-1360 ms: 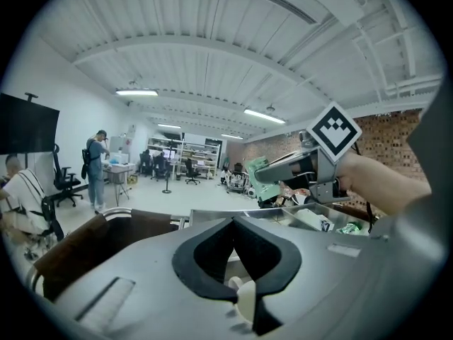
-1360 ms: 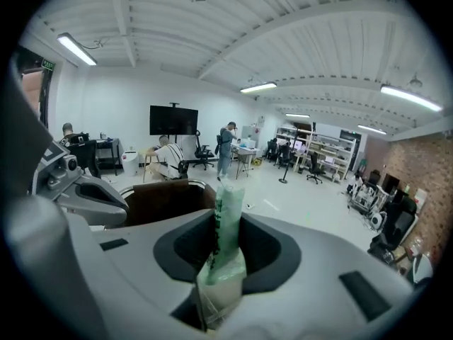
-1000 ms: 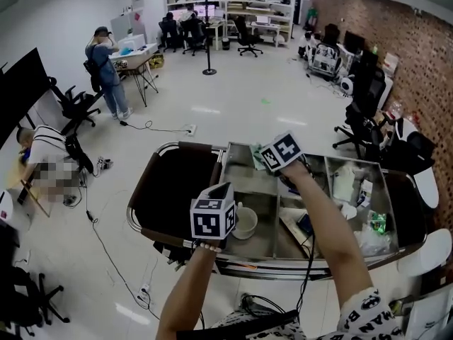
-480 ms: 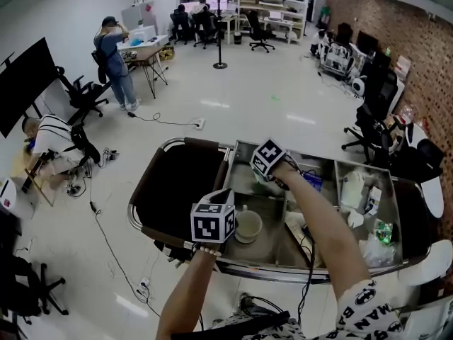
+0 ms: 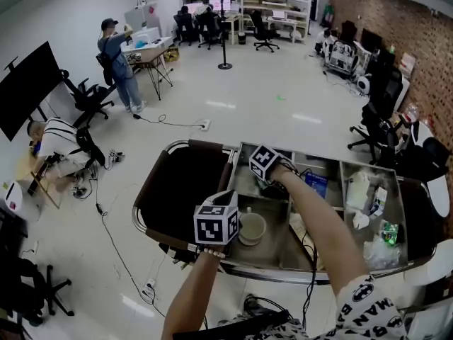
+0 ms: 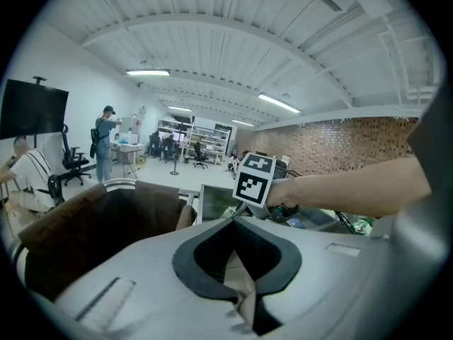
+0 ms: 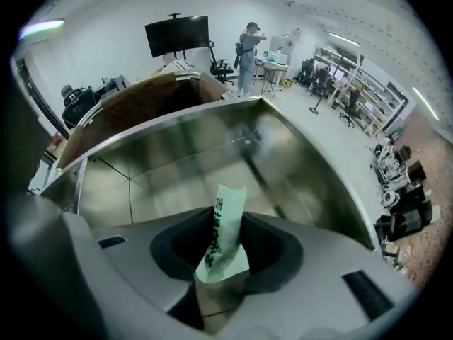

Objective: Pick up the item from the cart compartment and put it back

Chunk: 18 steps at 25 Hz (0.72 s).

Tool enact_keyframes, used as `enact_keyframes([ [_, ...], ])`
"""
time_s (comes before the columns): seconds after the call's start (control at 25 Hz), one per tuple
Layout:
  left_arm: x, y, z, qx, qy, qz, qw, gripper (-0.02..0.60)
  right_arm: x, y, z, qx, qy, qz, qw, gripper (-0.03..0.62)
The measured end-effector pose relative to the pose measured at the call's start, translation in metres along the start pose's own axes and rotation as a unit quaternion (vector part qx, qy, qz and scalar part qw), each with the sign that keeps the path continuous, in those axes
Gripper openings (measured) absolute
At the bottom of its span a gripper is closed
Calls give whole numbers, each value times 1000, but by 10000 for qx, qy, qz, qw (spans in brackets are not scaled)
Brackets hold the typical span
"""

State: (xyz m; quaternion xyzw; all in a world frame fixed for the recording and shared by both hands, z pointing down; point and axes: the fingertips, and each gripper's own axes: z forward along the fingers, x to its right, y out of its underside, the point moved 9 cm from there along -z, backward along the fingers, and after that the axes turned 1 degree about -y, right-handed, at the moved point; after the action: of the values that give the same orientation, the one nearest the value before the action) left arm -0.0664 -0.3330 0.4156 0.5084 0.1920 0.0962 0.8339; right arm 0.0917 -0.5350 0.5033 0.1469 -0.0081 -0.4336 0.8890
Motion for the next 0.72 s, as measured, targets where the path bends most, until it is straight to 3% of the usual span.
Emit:
enact_keyframes([
  [0.2, -1, 2, 0, -1, 19, 17, 10000, 0, -3, 0, 6, -52, 20, 17, 10000, 186],
  [0.4, -3, 4, -5, 23, 3, -36, 10000, 0, -1, 0, 2, 68, -21, 106, 9999, 308],
  [0.44, -4, 3, -6, 31, 3, -40, 10000, 0, 0, -1, -2, 137, -17, 115, 9998, 308],
  [0.56, -8, 3, -10, 70, -22, -66, 10000, 0, -1, -4, -21, 509, 7, 148, 9986, 308],
  [0.72, -13, 6, -19, 151, -43, -163, 9997, 0, -8, -4, -61, 1379, -57, 337, 9899, 308],
])
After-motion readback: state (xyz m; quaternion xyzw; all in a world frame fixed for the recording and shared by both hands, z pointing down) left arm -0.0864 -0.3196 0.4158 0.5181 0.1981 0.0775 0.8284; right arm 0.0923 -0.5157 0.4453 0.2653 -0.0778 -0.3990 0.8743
